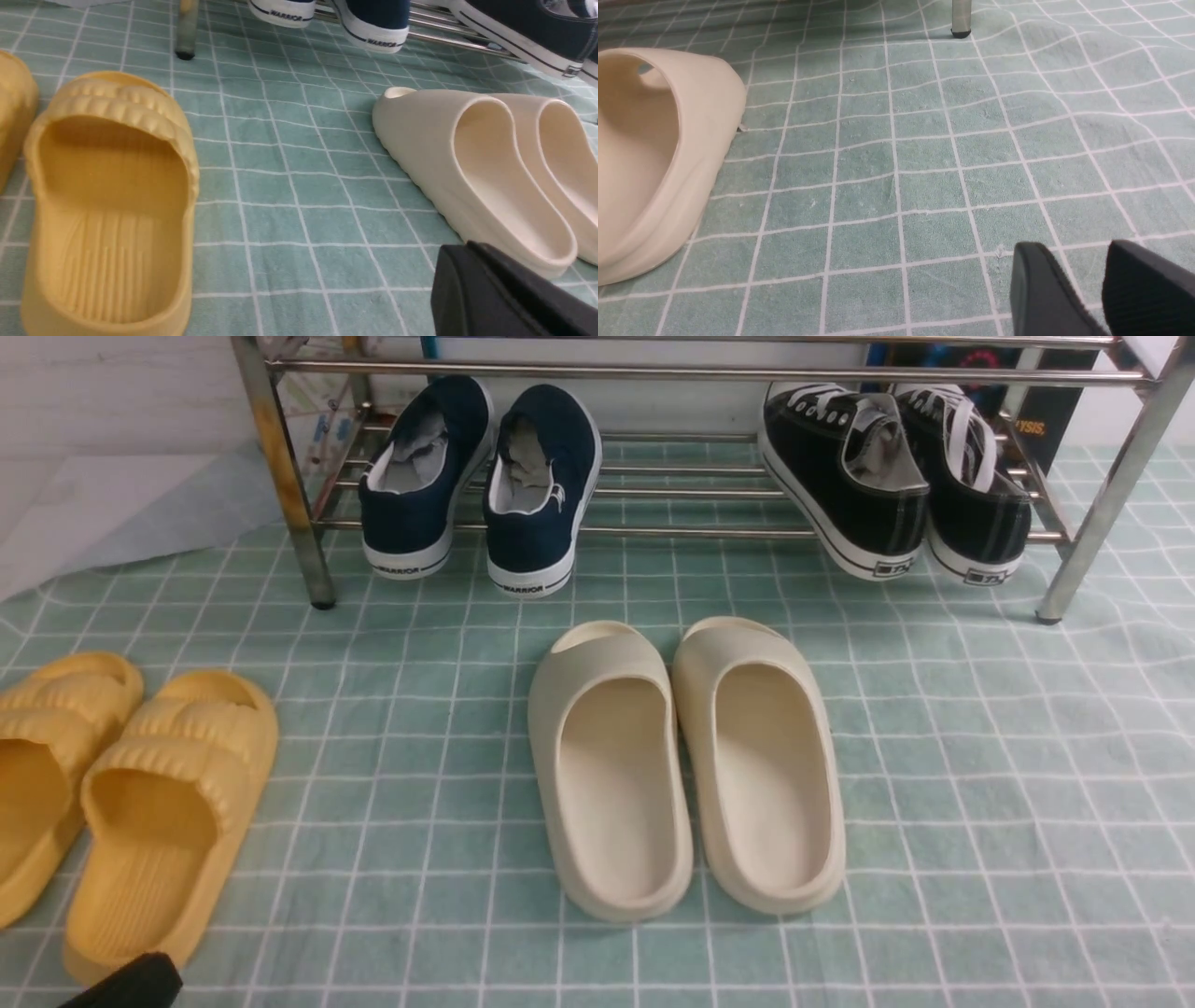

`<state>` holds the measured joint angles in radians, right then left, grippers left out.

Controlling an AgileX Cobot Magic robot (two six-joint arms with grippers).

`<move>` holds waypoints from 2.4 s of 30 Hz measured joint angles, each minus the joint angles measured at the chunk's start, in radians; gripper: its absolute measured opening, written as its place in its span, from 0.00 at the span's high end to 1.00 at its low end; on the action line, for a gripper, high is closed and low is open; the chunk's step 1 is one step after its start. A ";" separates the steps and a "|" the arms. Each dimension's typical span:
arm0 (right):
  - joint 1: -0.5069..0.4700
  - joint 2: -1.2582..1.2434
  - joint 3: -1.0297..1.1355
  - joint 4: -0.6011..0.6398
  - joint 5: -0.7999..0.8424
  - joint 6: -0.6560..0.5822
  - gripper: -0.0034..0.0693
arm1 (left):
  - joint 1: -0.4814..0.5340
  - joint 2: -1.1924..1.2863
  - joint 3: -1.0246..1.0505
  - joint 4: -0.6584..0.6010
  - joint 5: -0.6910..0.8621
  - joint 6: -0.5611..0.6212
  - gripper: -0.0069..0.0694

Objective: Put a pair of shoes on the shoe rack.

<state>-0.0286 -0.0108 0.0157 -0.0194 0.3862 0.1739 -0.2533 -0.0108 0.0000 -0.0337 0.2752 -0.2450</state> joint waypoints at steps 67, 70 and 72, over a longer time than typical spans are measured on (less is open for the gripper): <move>0.000 0.000 0.000 0.000 0.000 0.000 0.62 | 0.179 0.000 0.030 0.018 0.127 0.059 0.93; 0.000 0.000 0.000 0.000 0.000 0.000 0.62 | 0.179 0.000 0.030 0.018 0.127 0.059 0.93; 0.000 0.000 0.000 0.000 0.000 0.000 0.62 | 0.179 0.000 0.030 0.018 0.127 0.059 0.93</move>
<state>-0.0286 -0.0108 0.0157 -0.0194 0.3862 0.1739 -0.0741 -0.0108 0.0301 -0.0153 0.4026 -0.1858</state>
